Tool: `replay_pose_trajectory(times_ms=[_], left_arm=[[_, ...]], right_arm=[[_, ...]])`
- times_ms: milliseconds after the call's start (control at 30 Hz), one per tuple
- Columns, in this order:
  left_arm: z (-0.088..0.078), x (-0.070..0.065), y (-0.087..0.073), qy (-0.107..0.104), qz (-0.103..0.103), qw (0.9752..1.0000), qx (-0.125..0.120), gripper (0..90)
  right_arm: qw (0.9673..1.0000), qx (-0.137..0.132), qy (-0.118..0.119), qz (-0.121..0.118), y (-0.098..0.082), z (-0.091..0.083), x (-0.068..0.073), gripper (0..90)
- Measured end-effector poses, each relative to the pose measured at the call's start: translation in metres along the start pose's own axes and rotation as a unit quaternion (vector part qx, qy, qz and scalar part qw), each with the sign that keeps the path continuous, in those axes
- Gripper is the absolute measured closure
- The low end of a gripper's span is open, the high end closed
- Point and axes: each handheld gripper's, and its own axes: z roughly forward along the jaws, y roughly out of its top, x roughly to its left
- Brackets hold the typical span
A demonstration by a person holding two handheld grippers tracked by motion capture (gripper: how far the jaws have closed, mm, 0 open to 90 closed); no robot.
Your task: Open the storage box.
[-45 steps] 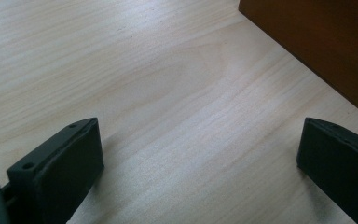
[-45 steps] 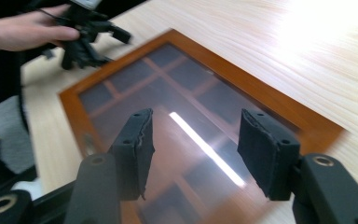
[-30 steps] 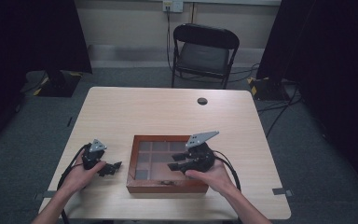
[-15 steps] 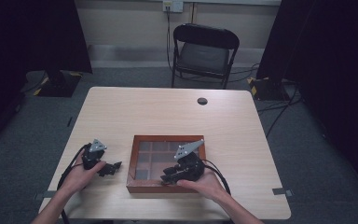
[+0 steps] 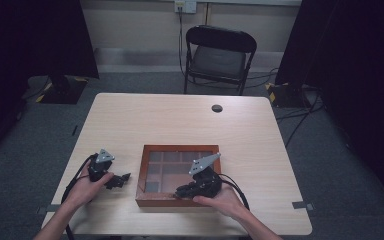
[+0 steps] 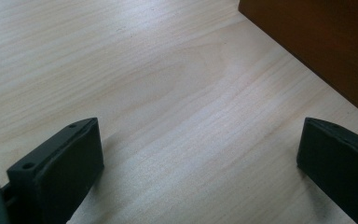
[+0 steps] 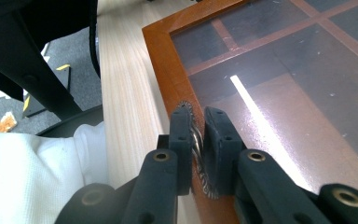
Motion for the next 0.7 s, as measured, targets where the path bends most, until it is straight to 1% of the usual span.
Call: replay_pose_trajectory(times_ms=[133, 367, 533, 600, 633, 700], left_arm=[[-0.0001, 0.0001, 0.0, 0.0, 0.001, 1.0, 0.001, 0.0], [-0.0001, 0.0002, 0.0, 0.0, 0.001, 1.0, 0.001, 0.0], [-0.0001, 0.0, 0.0, 0.0, 0.0, 1.0, 0.0, 0.0], [-0.0002, 0.0003, 0.0001, 0.0, 0.003, 1.0, 0.002, 0.0], [0.0, 0.0, 0.0, 0.0, 0.0, 1.0, 0.0, 0.0], [-0.0002, 0.0002, 0.0, 0.0, 0.002, 1.0, 0.001, 0.0]], right_arm=[[1.0, 0.002, 0.0, -0.007, 0.0001, 0.0006, 0.0004, 81.9], [0.9999, 0.007, -0.005, -0.011, -0.0006, 0.0025, 0.0019, 81.0], [0.9999, 0.004, -0.004, -0.015, -0.0014, 0.0034, 0.0018, 81.2], [0.9998, 0.003, -0.005, -0.017, -0.0016, 0.0036, 0.002, 81.1], [0.9998, 0.002, -0.006, -0.018, -0.0017, 0.0039, 0.002, 81.2], [0.9998, 0.003, -0.007, -0.017, -0.0016, 0.0041, 0.003, 81.3]])
